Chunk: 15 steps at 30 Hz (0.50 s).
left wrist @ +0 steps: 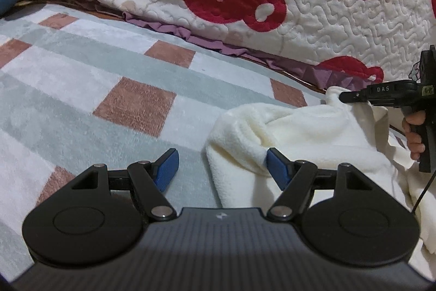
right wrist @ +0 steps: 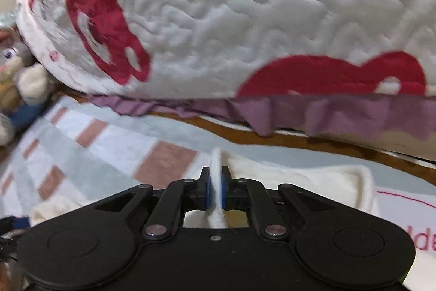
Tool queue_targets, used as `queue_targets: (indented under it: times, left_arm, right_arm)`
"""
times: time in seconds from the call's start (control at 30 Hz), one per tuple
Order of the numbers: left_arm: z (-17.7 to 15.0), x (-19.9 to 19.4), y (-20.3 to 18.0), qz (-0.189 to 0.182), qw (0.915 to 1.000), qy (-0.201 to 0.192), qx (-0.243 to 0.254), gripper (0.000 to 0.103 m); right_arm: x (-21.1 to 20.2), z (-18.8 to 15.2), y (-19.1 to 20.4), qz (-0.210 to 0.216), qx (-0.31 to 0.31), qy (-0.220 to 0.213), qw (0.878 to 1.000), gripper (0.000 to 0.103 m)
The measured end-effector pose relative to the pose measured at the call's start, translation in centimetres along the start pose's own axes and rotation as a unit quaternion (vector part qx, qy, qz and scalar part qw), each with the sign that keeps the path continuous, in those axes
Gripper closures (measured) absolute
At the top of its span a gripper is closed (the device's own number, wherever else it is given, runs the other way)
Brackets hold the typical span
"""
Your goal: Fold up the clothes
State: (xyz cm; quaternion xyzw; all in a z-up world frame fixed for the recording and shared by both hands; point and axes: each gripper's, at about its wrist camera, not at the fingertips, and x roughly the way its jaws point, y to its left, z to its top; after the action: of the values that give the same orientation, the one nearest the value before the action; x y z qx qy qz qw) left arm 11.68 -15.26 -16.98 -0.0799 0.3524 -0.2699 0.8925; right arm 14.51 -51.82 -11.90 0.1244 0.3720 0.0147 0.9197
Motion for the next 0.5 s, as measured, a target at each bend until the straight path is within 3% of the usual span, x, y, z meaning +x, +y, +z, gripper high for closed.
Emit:
queue_targets:
  times: [0.07,0.2,0.3,0.5]
  left_arm:
    - [0.4,-0.4,-0.8,0.004,1.0,-0.005,0.008,0.032]
    - [1.4,-1.8,-3.4,-0.003,0.9995,-0.02,0.025,0.032]
    - [2.1,-2.6,-6.1,-0.01,0.9989,-0.012,0.045,0.032]
    - [1.5,-3.4,-11.3,-0.029,0.9975,0.042,0.049,0.032]
  right_arm:
    - [-1.3,0.1,0.3,-0.019,0.006,-0.002,1.0,0.074]
    - [-8.2,0.1,-0.1,-0.023,0.05,-0.054,0.997,0.049]
    - [-13.9,-1.3,-1.6,-0.014,0.09,-0.071,0.993,0.045]
    - [-22.2,-10.9,-4.9,-0.023,0.157,-0.052,0.986,0.042]
